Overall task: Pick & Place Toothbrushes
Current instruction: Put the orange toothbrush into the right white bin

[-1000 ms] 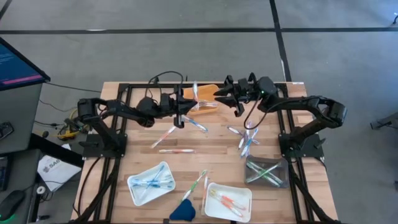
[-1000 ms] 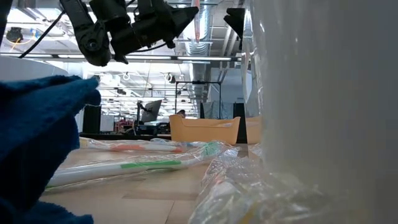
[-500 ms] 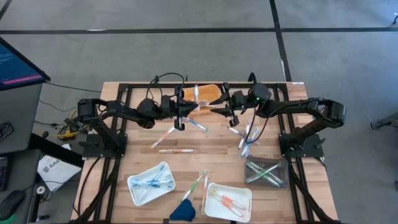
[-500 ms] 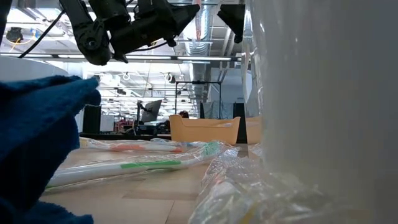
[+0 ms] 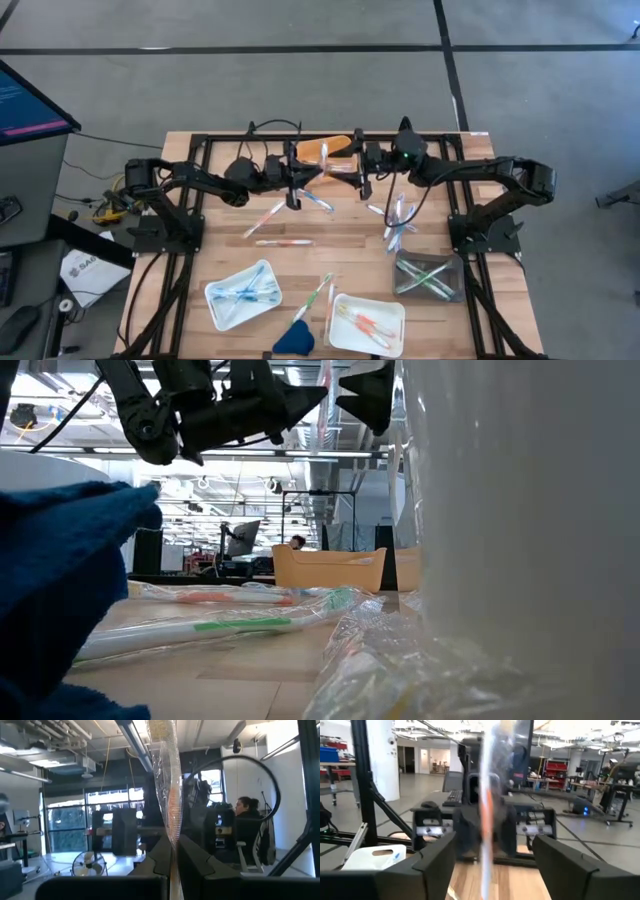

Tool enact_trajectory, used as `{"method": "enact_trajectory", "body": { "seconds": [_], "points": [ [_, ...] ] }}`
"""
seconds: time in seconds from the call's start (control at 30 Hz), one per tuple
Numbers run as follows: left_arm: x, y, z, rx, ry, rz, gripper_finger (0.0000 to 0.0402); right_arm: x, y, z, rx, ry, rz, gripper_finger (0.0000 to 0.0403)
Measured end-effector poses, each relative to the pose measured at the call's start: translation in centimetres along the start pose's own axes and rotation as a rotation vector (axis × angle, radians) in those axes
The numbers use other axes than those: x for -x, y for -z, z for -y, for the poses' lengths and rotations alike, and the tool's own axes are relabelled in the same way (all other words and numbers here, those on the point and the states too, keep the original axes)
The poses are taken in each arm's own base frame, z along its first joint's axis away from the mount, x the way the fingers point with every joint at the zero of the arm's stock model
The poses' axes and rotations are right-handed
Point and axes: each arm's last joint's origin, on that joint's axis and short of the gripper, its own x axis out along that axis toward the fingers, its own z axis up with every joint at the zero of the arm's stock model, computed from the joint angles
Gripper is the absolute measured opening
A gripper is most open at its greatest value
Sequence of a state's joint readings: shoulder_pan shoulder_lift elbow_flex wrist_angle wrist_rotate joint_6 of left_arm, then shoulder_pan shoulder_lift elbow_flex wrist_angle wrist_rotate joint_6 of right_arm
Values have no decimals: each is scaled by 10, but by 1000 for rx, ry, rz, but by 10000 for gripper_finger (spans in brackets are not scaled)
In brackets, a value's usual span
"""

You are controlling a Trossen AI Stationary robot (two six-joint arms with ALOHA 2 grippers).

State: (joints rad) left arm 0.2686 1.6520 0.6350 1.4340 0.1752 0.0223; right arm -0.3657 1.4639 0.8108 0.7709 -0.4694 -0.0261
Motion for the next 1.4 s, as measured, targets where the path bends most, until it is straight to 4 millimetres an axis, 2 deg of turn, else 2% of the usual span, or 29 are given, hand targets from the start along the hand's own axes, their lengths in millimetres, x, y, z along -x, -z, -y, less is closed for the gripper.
{"method": "enact_trajectory", "body": {
  "seconds": [0.23,0.6,0.93,1.13,1.4],
  "points": [
    [-1,4,5,-39,19,-46,8,-2,-3,-5,12,-18,30,255],
    [-16,4,21,-108,2,-103,8,-7,-5,-17,16,-58,52,255],
    [-16,3,22,-129,-33,-104,8,-8,-4,-18,-26,-62,35,243],
    [-16,3,21,-142,-36,-100,8,-7,-3,-17,-28,-58,30,184],
    [-16,3,20,-141,-36,-99,21,-6,-2,-14,-31,-47,18,41]
  ]
}}
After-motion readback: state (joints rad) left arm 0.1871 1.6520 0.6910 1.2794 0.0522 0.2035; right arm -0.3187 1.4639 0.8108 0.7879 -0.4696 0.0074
